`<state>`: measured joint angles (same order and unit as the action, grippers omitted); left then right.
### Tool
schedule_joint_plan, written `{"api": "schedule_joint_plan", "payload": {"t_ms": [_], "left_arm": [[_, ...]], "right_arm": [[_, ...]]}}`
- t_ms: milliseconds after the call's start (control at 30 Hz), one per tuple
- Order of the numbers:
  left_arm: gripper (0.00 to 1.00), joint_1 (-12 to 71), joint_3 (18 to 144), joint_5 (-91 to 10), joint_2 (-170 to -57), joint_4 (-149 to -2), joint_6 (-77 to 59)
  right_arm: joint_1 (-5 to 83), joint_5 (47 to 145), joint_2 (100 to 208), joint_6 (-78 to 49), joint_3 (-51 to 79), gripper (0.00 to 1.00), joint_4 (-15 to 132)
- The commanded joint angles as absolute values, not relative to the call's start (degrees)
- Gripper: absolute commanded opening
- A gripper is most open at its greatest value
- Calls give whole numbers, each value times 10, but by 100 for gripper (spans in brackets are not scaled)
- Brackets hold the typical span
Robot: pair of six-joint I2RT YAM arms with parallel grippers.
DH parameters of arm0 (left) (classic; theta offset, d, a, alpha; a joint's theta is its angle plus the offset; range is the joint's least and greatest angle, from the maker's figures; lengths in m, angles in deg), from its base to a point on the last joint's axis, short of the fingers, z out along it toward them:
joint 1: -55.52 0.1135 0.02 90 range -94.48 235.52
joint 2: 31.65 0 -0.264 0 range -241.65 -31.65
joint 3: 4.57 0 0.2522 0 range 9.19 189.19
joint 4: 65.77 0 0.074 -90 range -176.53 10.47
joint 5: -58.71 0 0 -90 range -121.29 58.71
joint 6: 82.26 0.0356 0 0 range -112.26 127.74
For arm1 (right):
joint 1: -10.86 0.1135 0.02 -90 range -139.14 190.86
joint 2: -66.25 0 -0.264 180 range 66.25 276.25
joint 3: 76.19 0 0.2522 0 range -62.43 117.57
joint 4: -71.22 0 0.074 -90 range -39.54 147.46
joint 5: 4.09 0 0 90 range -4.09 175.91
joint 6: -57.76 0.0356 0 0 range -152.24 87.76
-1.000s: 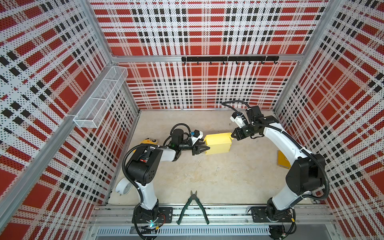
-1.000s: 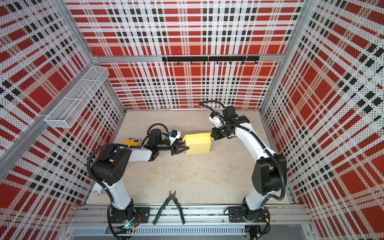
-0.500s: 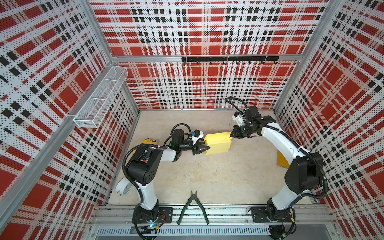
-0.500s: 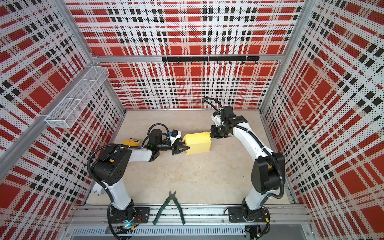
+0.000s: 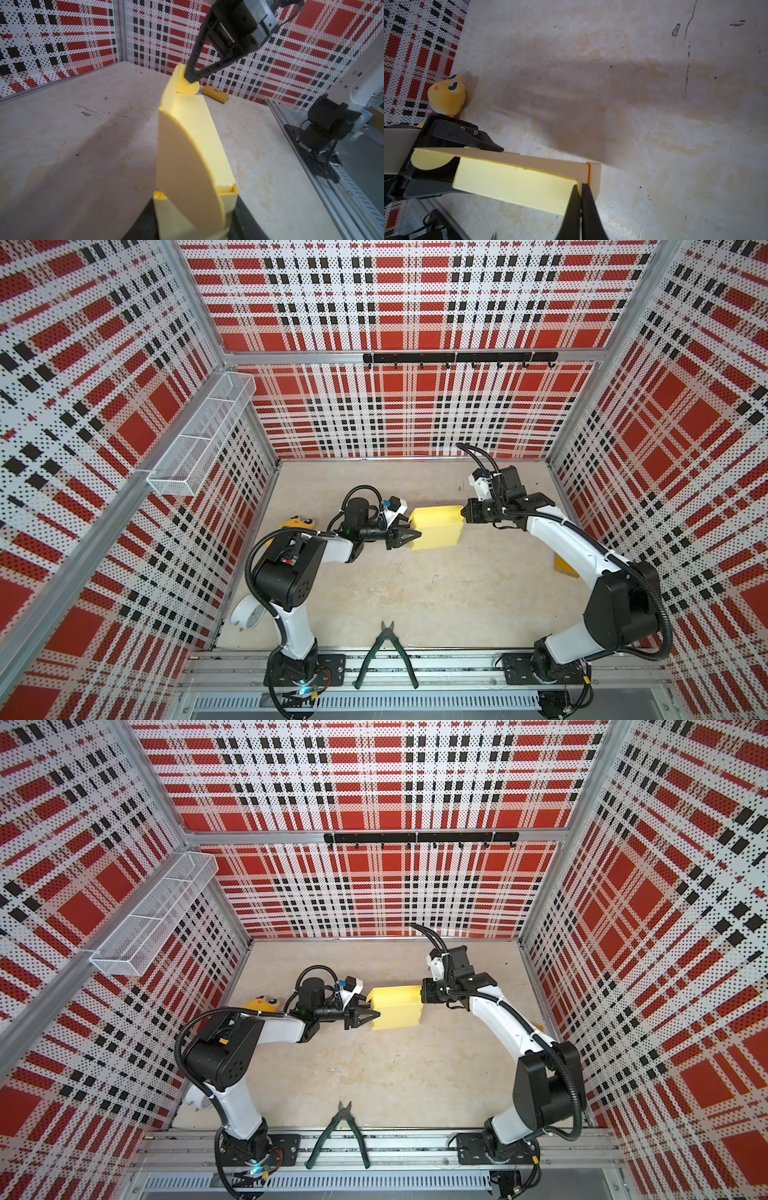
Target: Fold the paper box
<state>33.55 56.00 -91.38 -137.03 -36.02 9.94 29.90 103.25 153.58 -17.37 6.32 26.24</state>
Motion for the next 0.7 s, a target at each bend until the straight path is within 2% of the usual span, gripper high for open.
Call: {"api": "schedule_joint_plan", "payload": {"t_ms": [0,167,667], "left_arm": [[29,326,575,-913,-1369,-306,91],[29,327,573,-911,-1369,-307,92],[28,310,558,-884,-1375,-323,98]], "right_arm": [[317,1057,1523,-172,27,0,306],[317,1052,1511,-183,-10,0,329],[340,1004,1480,-55,-187,0,546]]}}
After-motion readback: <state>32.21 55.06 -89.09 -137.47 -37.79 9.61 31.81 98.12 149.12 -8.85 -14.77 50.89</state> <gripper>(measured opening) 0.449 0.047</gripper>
